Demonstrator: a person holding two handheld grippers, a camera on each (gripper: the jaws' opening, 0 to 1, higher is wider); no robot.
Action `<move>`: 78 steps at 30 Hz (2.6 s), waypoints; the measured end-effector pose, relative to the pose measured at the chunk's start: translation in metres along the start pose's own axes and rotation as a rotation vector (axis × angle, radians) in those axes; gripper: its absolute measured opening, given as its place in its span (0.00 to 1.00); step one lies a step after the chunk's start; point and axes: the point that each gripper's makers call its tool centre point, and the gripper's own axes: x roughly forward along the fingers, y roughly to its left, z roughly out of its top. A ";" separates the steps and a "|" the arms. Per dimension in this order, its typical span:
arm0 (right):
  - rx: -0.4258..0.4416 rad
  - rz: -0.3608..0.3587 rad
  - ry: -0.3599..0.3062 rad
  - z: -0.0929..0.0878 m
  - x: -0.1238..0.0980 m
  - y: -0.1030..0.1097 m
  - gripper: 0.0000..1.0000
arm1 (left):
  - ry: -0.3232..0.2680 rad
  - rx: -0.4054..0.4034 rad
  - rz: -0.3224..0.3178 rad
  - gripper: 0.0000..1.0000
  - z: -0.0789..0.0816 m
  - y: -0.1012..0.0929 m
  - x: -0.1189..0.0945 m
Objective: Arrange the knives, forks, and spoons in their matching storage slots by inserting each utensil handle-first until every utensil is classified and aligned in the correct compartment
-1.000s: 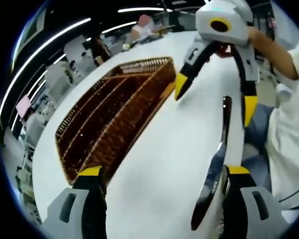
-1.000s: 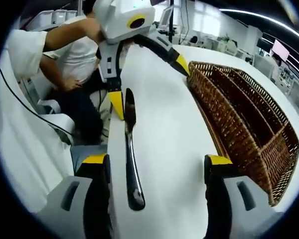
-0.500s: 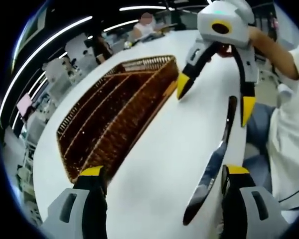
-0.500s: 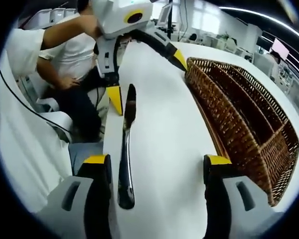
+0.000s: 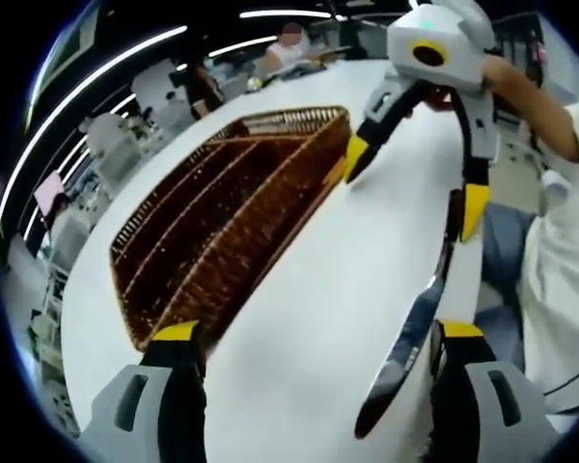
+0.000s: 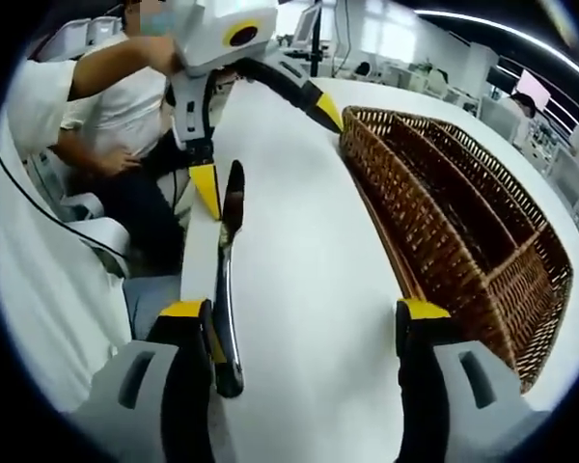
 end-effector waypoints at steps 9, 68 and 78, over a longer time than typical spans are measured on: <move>0.024 -0.017 0.005 -0.005 -0.002 -0.005 0.76 | -0.002 -0.020 -0.045 0.84 -0.002 0.000 0.003; 0.005 0.081 0.076 -0.007 -0.006 0.035 0.23 | 0.167 0.119 -0.340 0.13 -0.004 -0.050 -0.001; -0.009 0.090 0.093 -0.006 -0.007 0.038 0.20 | 0.153 0.208 -0.296 0.12 -0.004 -0.057 -0.004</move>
